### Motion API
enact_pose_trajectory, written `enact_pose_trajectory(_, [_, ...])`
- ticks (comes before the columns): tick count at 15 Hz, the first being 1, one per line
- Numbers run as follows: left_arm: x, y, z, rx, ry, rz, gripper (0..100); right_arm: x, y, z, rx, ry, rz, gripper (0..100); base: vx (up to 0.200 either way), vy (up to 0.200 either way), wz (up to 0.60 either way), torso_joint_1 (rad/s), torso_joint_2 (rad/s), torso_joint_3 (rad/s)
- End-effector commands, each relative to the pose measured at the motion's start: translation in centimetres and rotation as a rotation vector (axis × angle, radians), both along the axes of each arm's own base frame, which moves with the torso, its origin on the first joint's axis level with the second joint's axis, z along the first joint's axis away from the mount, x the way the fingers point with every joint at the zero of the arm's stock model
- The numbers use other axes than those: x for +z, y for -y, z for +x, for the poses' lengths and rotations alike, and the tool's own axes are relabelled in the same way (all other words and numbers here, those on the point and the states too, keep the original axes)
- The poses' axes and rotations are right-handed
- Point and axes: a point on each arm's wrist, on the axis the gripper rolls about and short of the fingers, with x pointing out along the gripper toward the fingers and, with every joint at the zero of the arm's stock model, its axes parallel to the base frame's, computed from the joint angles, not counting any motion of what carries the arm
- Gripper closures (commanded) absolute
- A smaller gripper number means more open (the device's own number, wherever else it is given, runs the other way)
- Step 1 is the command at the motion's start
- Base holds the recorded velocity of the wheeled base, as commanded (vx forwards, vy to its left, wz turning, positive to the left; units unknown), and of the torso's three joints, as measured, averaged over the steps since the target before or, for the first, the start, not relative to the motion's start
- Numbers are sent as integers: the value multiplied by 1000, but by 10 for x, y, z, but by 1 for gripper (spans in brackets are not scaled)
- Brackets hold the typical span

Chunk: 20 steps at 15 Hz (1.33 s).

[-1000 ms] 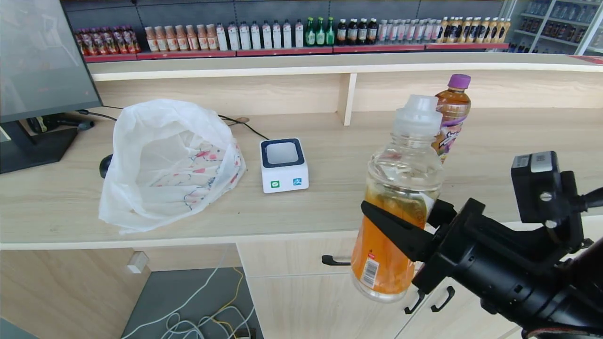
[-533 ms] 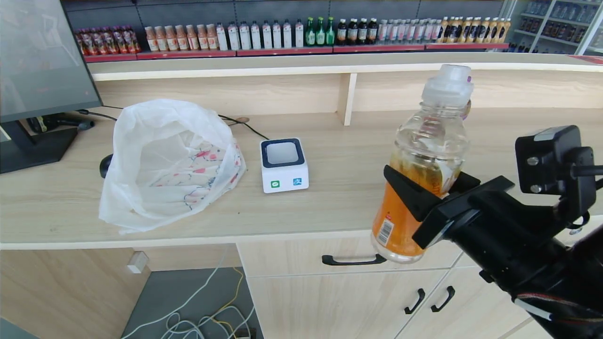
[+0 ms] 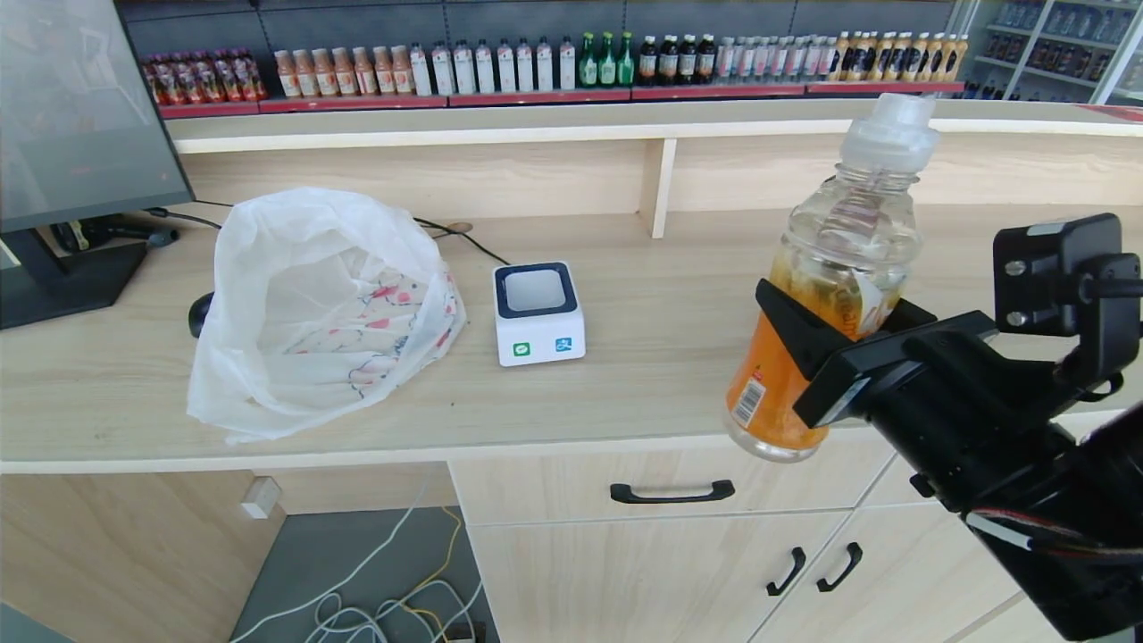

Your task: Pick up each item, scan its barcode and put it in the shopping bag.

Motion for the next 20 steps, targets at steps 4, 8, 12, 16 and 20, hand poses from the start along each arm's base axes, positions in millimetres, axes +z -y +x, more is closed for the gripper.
enact_pose_trajectory(4, [0,0,0,1,2,0,0,4,-8,7,18,10,16,100,0,0,0,0,0,0])
enact_pose_trajectory(8, [0,0,0,1,0,-2,0,9,-8,7,14,22,36,100,0,200,0,-2,0,4])
enact_pose_trajectory(12, [0,0,0,0,0,-3,0,12,-7,7,13,29,43,100,0,200,0,7,10,4])
enact_pose_trajectory(16, [0,0,0,1,0,-5,0,15,-7,7,-1,47,36,100,0,200,0,4,4,0])
enact_pose_trajectory(20, [0,0,0,1,2,0,0,19,-12,12,-8,66,29,100,0,100,0,0,-1,5])
